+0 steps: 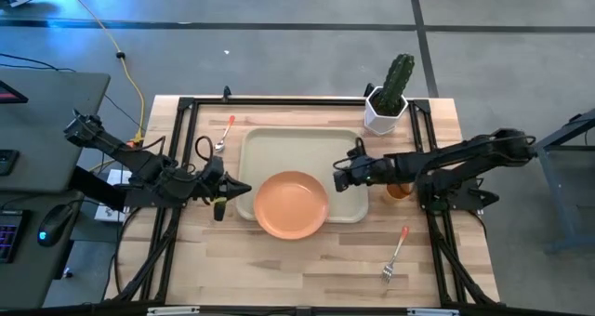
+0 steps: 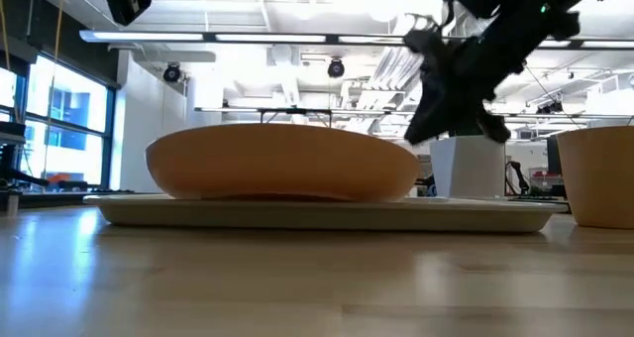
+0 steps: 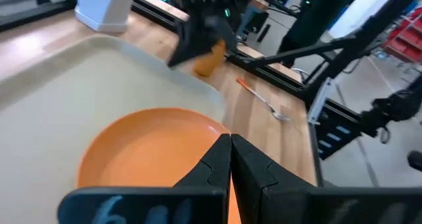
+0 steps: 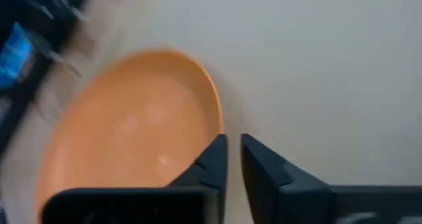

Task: Pick and place plate/cup/fork/spoon on tray
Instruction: Put the orange plate on the center of the brown tray

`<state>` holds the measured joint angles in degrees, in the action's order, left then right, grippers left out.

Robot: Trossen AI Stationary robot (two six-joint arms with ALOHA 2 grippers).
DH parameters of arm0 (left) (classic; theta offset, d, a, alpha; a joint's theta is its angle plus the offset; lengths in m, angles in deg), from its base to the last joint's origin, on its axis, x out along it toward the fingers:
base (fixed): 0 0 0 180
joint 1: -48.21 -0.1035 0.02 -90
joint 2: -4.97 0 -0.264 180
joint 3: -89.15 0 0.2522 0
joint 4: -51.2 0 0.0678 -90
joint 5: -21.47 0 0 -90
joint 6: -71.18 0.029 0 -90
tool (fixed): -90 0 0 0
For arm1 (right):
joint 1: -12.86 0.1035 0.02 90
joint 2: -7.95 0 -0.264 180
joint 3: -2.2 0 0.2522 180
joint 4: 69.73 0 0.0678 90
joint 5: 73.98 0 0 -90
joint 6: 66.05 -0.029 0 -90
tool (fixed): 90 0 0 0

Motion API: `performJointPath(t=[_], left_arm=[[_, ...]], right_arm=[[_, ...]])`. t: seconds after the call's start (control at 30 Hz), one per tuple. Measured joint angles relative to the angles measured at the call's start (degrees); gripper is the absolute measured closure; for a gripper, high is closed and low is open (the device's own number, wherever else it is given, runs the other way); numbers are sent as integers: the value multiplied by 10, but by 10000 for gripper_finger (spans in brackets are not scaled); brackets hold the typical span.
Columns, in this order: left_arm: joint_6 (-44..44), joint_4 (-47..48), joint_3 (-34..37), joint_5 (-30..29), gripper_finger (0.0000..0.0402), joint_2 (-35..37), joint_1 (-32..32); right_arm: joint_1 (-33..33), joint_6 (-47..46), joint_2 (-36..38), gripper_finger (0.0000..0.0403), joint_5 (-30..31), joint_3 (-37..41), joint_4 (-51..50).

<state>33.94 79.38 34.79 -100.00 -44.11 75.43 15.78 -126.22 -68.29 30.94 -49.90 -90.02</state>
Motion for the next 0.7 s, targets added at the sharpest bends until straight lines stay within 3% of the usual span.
performJointPath(t=[0.23,0.37,0.53,0.7], left_arm=[[11,-1,0,0,401,0,-46],[20,0,0,17,401,0,-66],[27,14,0,50,401,0,-86],[55,15,0,84,401,0,-101]], right_arm=[[-17,17,-115,257,-114,-30,12],[-22,49,-158,221,-140,-70,15],[-38,64,-188,218,-165,-107,4],[-65,52,-203,248,-197,-118,-60]])
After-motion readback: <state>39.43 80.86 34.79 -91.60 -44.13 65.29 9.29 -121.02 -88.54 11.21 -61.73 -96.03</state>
